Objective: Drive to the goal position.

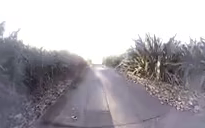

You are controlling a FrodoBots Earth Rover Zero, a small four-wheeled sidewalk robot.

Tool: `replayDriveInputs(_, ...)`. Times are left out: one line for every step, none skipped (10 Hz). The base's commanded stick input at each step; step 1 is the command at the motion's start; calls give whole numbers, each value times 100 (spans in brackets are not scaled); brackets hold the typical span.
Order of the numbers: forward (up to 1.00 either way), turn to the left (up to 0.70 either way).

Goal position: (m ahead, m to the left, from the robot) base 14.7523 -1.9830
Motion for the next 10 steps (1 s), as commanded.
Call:
replayDriveInputs(85, 0)
replayDriveInputs(85, 0)
replayDriveInputs(85, 0)
replayDriveInputs(85, 0)
replayDriveInputs(85, 0)
replayDriveInputs(85, 0)
replayDriveInputs(85, 0)
replayDriveInputs(85, 0)
replayDriveInputs(85, 0)
replayDriveInputs(85, 0)
